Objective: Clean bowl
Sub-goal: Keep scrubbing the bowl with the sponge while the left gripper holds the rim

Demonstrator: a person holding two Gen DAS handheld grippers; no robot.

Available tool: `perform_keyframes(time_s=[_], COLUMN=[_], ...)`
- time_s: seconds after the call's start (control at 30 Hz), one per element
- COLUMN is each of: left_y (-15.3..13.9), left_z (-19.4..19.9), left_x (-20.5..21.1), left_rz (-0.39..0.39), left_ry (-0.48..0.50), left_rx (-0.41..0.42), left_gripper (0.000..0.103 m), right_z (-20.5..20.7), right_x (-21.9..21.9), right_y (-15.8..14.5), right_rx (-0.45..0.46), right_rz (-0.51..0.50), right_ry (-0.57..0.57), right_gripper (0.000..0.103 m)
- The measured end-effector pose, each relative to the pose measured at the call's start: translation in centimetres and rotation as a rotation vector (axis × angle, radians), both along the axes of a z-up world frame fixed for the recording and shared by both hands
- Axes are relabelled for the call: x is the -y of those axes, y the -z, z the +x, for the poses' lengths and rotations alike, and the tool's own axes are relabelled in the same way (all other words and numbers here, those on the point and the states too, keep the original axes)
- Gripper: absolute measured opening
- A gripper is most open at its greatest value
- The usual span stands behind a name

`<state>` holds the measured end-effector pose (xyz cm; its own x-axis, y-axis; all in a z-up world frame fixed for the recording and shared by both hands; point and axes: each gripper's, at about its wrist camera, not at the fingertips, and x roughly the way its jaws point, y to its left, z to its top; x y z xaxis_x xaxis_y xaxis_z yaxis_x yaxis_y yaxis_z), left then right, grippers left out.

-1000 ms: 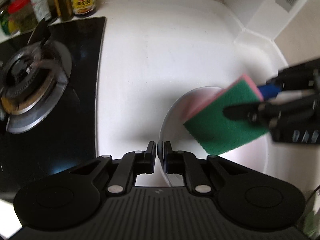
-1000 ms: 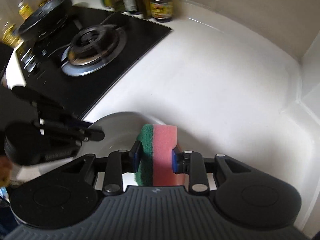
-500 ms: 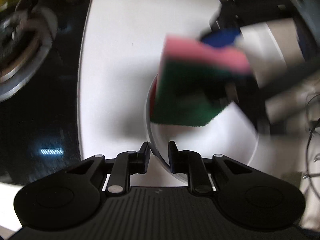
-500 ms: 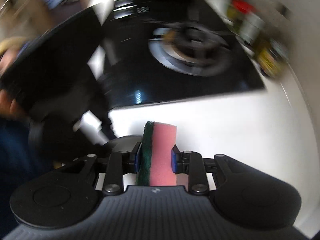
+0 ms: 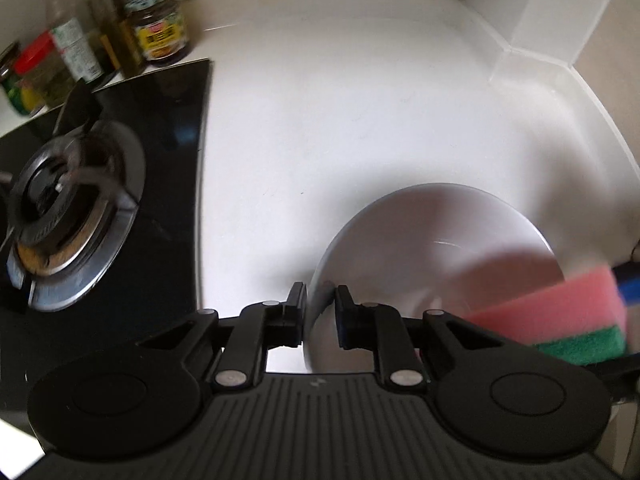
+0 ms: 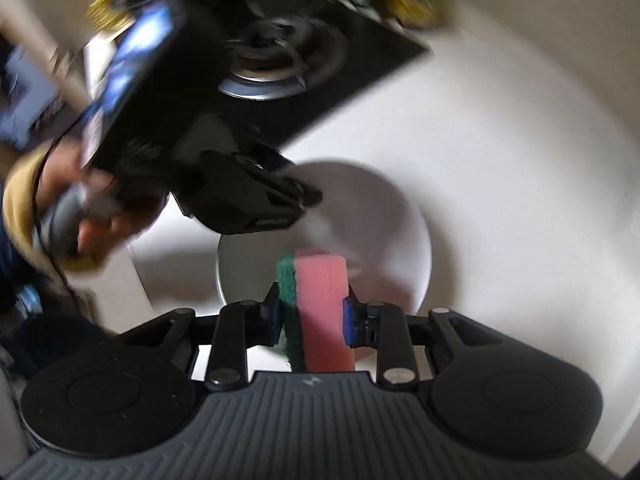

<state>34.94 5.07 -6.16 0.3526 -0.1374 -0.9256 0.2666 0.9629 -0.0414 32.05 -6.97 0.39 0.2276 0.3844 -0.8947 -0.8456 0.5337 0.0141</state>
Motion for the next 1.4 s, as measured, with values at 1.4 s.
perform_keyframes(time_s=[1.4], left_y=[-0.3], left_z=[0.7], left_x=[-3.9], left_rz=[-0.216], left_ry=[-0.191], left_rx=[-0.138], left_gripper=[0.009], right_z=[3.4], right_x=[-2.4], right_y=[2.6], right_rx=[-0.052], right_rz=[-0.185], right_ry=[-0.035], right_gripper=[0.026])
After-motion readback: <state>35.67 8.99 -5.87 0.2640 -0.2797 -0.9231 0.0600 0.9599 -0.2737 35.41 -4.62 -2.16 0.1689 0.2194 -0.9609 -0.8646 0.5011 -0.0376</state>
